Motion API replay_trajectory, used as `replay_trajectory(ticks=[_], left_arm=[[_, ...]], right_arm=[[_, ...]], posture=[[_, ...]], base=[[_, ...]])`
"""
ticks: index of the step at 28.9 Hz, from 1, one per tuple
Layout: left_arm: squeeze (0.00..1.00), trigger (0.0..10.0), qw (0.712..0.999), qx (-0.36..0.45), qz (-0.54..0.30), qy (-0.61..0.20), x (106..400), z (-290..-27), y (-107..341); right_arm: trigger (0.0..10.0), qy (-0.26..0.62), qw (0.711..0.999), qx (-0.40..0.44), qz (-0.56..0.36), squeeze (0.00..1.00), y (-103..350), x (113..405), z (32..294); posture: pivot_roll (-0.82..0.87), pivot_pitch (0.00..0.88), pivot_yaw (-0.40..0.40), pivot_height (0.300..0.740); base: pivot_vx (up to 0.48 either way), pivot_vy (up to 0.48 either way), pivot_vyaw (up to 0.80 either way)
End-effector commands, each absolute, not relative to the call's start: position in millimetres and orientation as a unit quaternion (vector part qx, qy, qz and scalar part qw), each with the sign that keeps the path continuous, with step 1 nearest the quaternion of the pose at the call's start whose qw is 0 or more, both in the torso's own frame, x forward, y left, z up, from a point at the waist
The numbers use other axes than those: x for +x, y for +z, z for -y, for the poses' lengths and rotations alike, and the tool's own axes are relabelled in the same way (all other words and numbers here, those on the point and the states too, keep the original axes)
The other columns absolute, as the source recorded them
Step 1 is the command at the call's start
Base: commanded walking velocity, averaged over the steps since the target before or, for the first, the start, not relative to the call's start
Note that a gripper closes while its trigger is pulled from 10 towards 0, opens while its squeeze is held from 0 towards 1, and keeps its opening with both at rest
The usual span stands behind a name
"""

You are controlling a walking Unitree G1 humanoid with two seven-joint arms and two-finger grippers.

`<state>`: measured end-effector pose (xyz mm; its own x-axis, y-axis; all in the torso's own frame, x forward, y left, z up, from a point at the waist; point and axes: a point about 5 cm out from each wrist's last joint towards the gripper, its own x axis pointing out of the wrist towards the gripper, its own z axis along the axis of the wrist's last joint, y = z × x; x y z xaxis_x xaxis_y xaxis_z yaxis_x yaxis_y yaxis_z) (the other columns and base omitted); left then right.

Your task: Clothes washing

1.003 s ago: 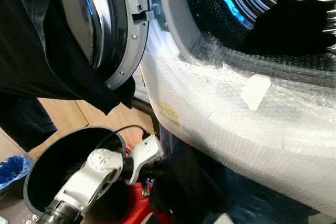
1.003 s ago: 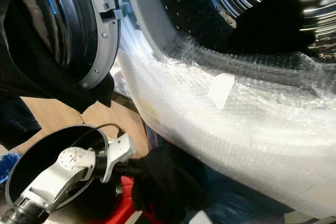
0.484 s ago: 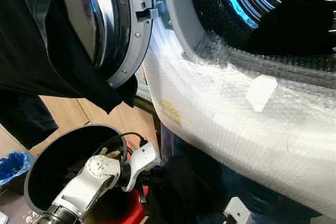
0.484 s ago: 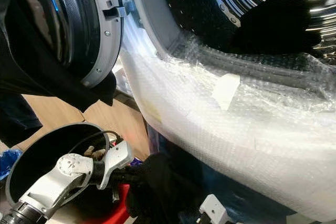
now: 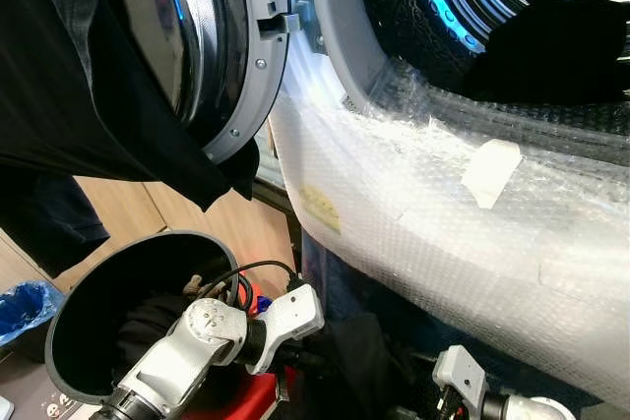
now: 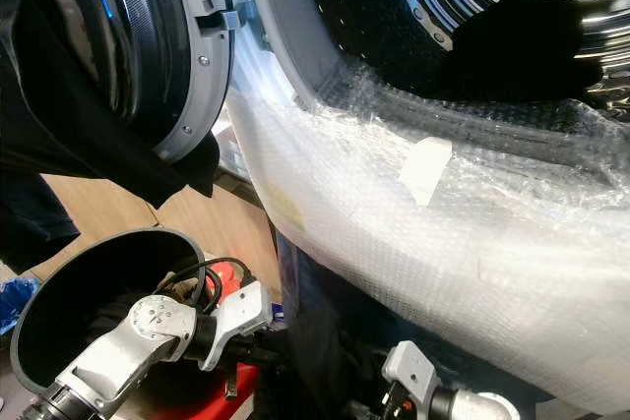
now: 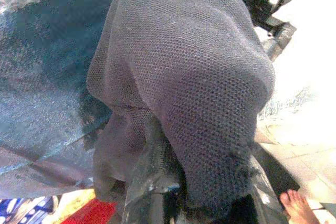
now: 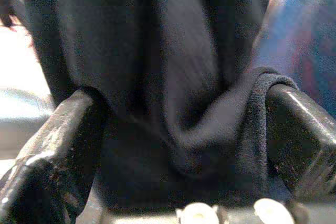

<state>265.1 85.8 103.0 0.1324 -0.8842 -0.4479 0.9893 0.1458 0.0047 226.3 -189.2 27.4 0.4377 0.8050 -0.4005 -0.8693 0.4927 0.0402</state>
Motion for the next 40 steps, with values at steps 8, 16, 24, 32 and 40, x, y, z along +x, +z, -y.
replay_trajectory(ticks=[8,16,24,32,40], left_arm=[[0.00,0.0,0.728,0.160,-0.156,-0.648,264,-73,109],[0.00,0.0,0.732,0.163,-0.141,-0.646,265,-66,111],[0.00,0.0,0.741,0.161,-0.129,-0.639,269,-62,114],[0.00,0.0,0.764,0.139,-0.110,-0.621,272,-54,115],[0.00,0.0,0.774,0.121,-0.089,-0.615,272,-47,116]], right_arm=[[10.0,0.567,0.795,-0.072,-0.205,1.00,36,209,163],[10.0,0.535,0.820,-0.062,-0.195,1.00,36,222,147],[10.0,0.520,0.832,-0.025,-0.190,0.03,38,227,128],[10.0,0.507,0.837,0.005,-0.206,0.00,38,231,111],[10.0,0.494,0.843,0.041,-0.211,0.00,36,232,100]], posture=[[0.02,0.085,0.105,0.740],[0.02,0.083,0.105,0.740],[0.03,0.094,0.100,0.740],[-0.01,0.070,0.115,0.740],[-0.02,0.039,0.114,0.740]], base=[[0.000,0.000,0.00],[0.000,0.000,0.00],[0.000,0.000,0.00],[0.000,0.000,0.00],[0.000,0.000,0.00]])
